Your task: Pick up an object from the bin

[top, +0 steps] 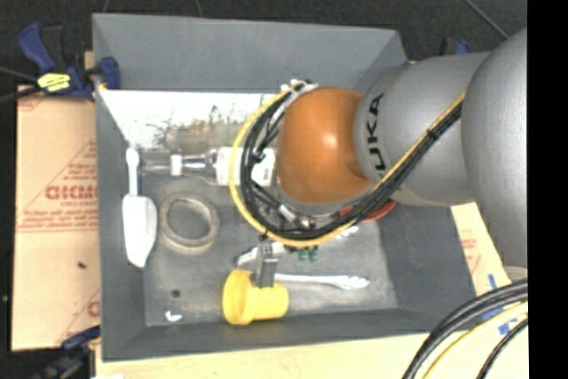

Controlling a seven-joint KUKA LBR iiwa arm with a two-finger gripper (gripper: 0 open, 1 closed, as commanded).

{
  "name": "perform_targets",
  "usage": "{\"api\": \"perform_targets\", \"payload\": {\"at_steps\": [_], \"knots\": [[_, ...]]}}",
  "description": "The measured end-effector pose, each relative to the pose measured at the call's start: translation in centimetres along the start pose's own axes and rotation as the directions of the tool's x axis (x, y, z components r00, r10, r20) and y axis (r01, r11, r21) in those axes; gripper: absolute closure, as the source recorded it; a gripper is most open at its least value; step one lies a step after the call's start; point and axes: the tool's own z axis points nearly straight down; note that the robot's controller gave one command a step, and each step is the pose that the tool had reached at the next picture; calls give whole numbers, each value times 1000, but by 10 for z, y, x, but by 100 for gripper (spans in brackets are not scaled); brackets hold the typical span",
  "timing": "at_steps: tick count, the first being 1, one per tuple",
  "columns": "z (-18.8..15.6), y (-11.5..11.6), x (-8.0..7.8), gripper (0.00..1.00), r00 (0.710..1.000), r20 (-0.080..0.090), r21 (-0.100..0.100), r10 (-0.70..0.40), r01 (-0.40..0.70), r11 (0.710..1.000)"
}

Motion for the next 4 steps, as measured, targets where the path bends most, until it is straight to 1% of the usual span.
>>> {"api": "perform_targets", "payload": {"at_steps": [1,2,3,4], "knots": [[-4,-1,-2,0,1000,7,-1,6,-6,1000],[71,-18,31,0,976,10,1,-219,219,976],[31,-15,33,0,988,9,-1,-156,156,988],[40,30,20,0,818,10,2,-575,575,818]]}}
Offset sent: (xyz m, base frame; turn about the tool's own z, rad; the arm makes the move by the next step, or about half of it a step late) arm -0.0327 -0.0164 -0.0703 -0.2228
